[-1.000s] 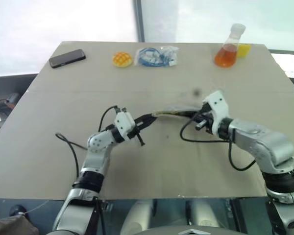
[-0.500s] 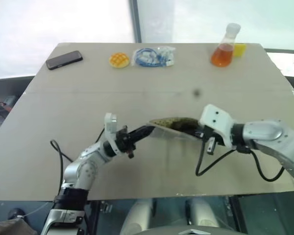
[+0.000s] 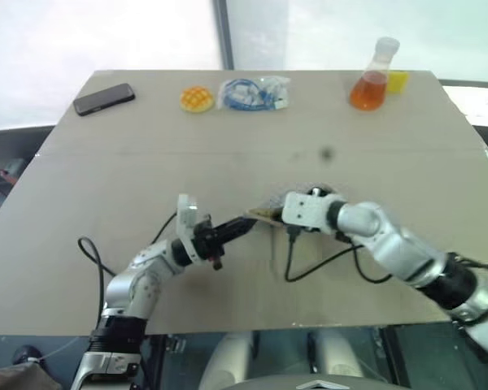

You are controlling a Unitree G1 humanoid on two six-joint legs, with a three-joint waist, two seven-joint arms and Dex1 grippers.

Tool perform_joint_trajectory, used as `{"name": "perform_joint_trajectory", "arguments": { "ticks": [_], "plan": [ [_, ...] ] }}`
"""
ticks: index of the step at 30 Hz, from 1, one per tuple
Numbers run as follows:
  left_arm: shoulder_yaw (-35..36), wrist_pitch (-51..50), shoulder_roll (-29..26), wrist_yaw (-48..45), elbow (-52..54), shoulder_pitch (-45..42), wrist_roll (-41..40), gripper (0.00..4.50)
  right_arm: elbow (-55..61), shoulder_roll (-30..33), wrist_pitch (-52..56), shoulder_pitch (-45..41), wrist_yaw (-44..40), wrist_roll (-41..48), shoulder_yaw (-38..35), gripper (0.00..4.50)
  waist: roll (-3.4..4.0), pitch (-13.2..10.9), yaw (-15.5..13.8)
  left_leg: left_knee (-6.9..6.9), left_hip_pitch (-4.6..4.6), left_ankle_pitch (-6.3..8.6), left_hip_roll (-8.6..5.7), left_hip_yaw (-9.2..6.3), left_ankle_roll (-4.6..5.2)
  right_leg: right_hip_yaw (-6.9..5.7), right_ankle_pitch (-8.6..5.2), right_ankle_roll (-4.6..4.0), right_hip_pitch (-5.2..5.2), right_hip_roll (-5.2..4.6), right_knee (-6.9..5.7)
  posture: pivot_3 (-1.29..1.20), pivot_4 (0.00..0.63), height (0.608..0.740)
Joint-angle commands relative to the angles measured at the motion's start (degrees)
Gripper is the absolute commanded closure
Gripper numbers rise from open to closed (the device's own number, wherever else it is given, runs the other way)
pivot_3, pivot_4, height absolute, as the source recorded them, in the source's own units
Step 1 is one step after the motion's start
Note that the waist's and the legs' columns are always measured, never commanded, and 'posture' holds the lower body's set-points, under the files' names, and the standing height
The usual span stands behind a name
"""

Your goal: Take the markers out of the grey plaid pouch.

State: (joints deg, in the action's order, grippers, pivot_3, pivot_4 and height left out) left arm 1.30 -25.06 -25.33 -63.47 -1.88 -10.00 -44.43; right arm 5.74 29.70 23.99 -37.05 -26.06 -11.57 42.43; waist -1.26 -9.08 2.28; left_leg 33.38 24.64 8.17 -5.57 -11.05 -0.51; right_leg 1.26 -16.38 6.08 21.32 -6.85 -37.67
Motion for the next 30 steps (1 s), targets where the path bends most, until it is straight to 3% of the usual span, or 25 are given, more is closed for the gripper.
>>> {"name": "perform_joint_trajectory", "arguments": {
  "ticks": [1,2,6,8,15,19,23,30],
  "plan": [
    [-0.09,-0.98,0.73,-0.25,3.21,-0.54,-0.27,4.50,-10.81,-3.88,-9.19,-0.74,2.99,-5.35,1.06,1.80,-0.03,0.03,0.00,0.00,-0.01,-0.01,0.00,-0.02,-0.02,0.02,0.00,0.00,0.00,0.00,-0.01,0.00,0.150,0.740],
    [-0.01,-1.09,0.86,-0.19,3.39,-0.51,-0.19,4.50,-13.56,-4.29,-11.12,-0.76,2.63,-6.79,1.50,1.80,-0.09,0.07,0.03,-0.01,-0.02,-0.03,-0.01,-0.02,-0.05,0.02,0.01,0.00,-0.01,0.00,-0.02,0.00,0.150,0.740],
    [1.26,-0.27,1.24,0.57,3.47,-0.35,0.82,4.50,-11.48,-2.35,-13.63,1.86,-1.04,-6.86,-3.00,3.62,-0.12,0.10,-0.15,-0.05,-0.15,-0.13,0.01,-0.05,-0.20,0.01,0.02,-0.03,-0.08,0.13,-0.06,0.00,0.150,0.740],
    [2.20,0.81,1.01,1.03,2.92,-0.27,1.86,4.50,-4.29,1.16,-11.93,4.37,-3.67,-5.79,-7.81,4.04,-0.21,0.18,-0.79,-0.05,-0.17,-0.15,0.02,-0.15,-0.23,-0.06,0.02,-0.04,-0.10,0.15,-0.10,0.00,0.150,0.740],
    [2.75,12.96,1.48,2.78,-3.05,-1.91,10.87,4.50,21.44,6.55,3.25,13.59,-16.18,15.16,-28.19,4.04,-0.08,0.08,-1.57,-0.07,0.06,-0.14,0.01,-0.22,-0.22,-0.09,0.02,-0.05,0.00,0.06,0.02,0.00,0.150,0.740],
    [2.26,20.31,2.16,2.54,-7.77,-3.65,15.07,4.50,26.43,5.13,8.42,15.29,-16.92,24.40,-34.65,4.04,-0.10,0.09,-1.47,-0.08,0.03,-0.14,0.04,-0.17,-0.22,-0.09,0.02,-0.06,0.00,0.04,0.03,0.00,0.150,0.740],
    [2.11,24.88,2.58,3.42,-10.79,-6.03,17.68,4.50,28.89,2.14,12.47,16.21,-16.59,34.02,-39.01,4.04,-0.09,0.09,-1.55,-0.08,0.06,-0.14,0.08,-0.17,-0.22,-0.11,0.02,-0.06,0.00,0.03,0.04,0.00,0.150,0.740],
    [1.69,31.89,2.93,5.91,-10.12,-8.29,21.58,4.50,25.89,-11.42,16.25,8.87,-5.76,49.22,-48.10,4.04,-0.09,0.08,-1.42,-0.09,0.06,-0.14,0.05,-0.20,-0.21,-0.09,0.04,-0.05,0.06,0.02,-0.02,0.00,0.150,0.740]
  ]
}}
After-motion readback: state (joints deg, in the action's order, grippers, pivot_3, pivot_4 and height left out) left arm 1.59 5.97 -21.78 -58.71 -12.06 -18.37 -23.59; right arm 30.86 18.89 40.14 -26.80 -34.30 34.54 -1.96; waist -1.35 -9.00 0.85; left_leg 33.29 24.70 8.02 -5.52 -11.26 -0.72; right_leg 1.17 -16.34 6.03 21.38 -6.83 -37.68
